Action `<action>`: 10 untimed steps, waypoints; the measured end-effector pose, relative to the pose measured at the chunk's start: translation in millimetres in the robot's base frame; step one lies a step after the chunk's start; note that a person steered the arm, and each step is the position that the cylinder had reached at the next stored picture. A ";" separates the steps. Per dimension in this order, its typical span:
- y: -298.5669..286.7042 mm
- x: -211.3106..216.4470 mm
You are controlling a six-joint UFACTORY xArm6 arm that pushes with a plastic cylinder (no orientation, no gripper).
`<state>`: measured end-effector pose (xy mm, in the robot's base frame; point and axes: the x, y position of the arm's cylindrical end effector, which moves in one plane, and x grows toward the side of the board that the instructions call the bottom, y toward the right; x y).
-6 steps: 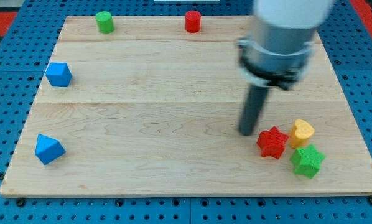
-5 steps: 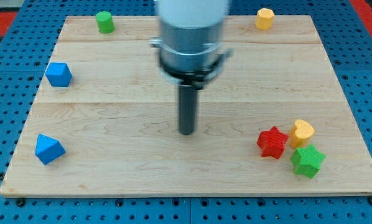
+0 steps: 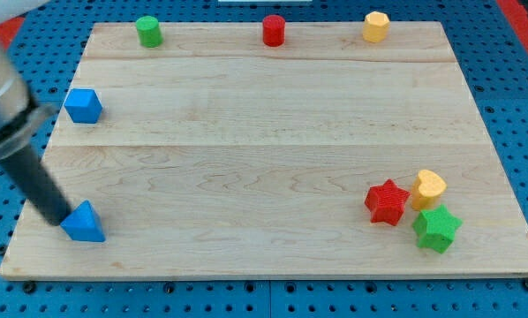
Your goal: Move the blue triangle towards the center
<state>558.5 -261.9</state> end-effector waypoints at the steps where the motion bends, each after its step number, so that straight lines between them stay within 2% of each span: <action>1: -1.4 16.8; 2: 46.0 -9.6; 3: 125.4 -20.9; 4: 115.2 -14.0; 5: 59.2 5.4; 6: 48.0 28.3; 7: 71.4 46.4; 8: 83.3 19.2; 10: 209.7 -39.4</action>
